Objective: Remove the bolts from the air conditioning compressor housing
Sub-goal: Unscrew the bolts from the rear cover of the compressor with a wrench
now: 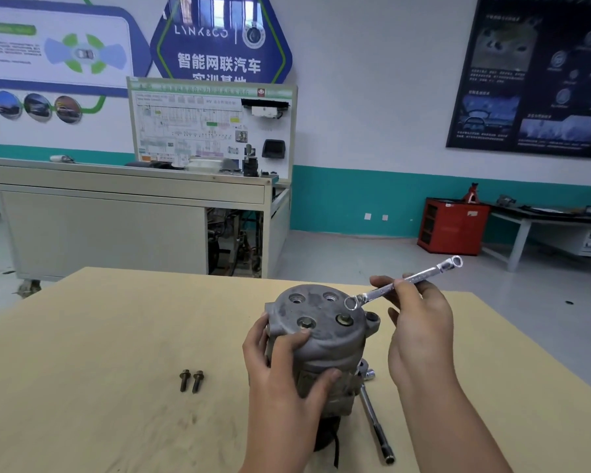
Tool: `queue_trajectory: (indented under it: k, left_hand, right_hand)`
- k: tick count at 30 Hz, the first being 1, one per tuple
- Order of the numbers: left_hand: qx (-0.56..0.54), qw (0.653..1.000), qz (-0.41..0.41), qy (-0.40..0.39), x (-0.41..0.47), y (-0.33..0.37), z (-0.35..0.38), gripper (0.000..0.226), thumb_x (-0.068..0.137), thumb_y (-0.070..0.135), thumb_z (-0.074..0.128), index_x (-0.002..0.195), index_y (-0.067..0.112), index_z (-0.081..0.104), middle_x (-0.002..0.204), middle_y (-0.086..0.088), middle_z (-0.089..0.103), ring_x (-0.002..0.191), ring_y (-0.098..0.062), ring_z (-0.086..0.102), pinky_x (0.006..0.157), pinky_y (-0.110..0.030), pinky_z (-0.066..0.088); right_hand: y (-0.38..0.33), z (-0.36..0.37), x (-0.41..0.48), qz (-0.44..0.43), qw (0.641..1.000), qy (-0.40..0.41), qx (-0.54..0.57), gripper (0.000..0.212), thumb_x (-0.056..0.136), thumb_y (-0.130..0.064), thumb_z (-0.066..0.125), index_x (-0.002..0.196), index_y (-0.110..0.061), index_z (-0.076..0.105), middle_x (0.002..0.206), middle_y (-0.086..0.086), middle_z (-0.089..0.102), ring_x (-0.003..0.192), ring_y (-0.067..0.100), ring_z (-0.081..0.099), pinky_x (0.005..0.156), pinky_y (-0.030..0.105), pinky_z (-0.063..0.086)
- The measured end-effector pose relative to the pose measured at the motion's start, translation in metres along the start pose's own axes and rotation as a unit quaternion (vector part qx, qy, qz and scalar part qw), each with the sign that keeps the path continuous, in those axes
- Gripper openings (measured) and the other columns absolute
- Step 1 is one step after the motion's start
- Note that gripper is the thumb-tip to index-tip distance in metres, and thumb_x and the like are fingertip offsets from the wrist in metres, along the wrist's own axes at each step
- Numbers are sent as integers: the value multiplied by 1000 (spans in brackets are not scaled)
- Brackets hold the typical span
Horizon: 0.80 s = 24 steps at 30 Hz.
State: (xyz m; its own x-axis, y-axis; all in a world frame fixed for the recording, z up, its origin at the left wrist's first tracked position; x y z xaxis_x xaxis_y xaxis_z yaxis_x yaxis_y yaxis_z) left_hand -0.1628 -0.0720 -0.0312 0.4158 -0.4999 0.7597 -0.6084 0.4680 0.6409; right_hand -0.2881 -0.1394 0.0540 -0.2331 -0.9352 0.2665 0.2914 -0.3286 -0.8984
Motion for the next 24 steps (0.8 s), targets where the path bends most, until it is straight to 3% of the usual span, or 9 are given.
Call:
queue_trajectory:
  k: [4,6,10,12,14,16,20,24]
  left_hand:
    - [-4,1000,-5,3,-2,-1,1,68,56,6,89,92,46,49,137,12,27,125,24,24,94,5,22]
    - [-7,1000,-8,11,-3,-3,1,66,55,7,90,92,45,51,138,16,25,126,22,25,95,4,24]
    - [-10,1000,-13,18,-3,-2,0,73,53,8,91,98,49,50,139,20,23,129,-5,38,98,-5,29]
    - [-9,1000,-8,15,-2,-2,0,73,53,8,91,99,48,51,139,18,23,128,-12,39,99,-3,27]
    - [-7,1000,-2,11,-1,-1,1,73,52,8,91,100,46,51,139,16,24,129,-16,40,99,-12,30]
    - [-5,1000,5,10,0,2,1,73,52,8,91,100,44,51,139,13,25,129,-23,43,99,-22,31]
    - [-5,1000,8,14,2,3,3,73,50,7,91,100,43,52,140,8,27,128,-32,44,101,-29,29]
    - [-4,1000,22,17,2,3,3,74,49,6,91,100,41,52,139,5,28,127,-34,45,102,-32,29]
  right_hand:
    - [6,-4,4,44,999,-6,28,17,91,-1,43,91,-17,40,65,-1,72,60,7,64,63,25,38]
    - [10,-6,5,42,999,1,8,21,88,0,47,88,-19,40,67,-1,72,62,13,64,61,24,40]
    - [16,-8,7,-7,998,37,-50,28,82,-4,60,88,-25,43,74,0,71,67,18,67,60,26,42]
    - [17,-7,9,-32,996,52,-66,31,81,-4,61,87,-28,42,79,1,67,59,11,66,53,20,44]
    - [19,-6,12,-41,994,59,-78,29,81,-4,60,90,-26,42,79,-2,64,52,2,63,46,11,42]
    - [21,-6,14,-31,995,56,-81,25,82,-4,58,97,-18,44,79,-1,62,52,1,62,50,15,43]
    - [28,-12,15,9,997,38,-72,23,82,-4,58,102,-10,46,79,6,63,69,19,60,64,28,43]
    - [33,-15,10,1,995,64,-70,23,82,-6,60,100,-9,46,72,1,61,68,19,59,63,29,43]
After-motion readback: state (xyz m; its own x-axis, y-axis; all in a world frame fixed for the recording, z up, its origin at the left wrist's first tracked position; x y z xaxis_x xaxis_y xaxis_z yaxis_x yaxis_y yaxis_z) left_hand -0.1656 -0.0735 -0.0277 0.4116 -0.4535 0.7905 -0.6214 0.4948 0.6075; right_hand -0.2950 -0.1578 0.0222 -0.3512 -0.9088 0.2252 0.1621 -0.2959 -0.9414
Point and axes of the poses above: each hand's wrist, its own x-axis towards the middle knuckle, its own z-axis out of the palm, y = z × x, the point moved 2 cm from there along x, towards the middle knuckle
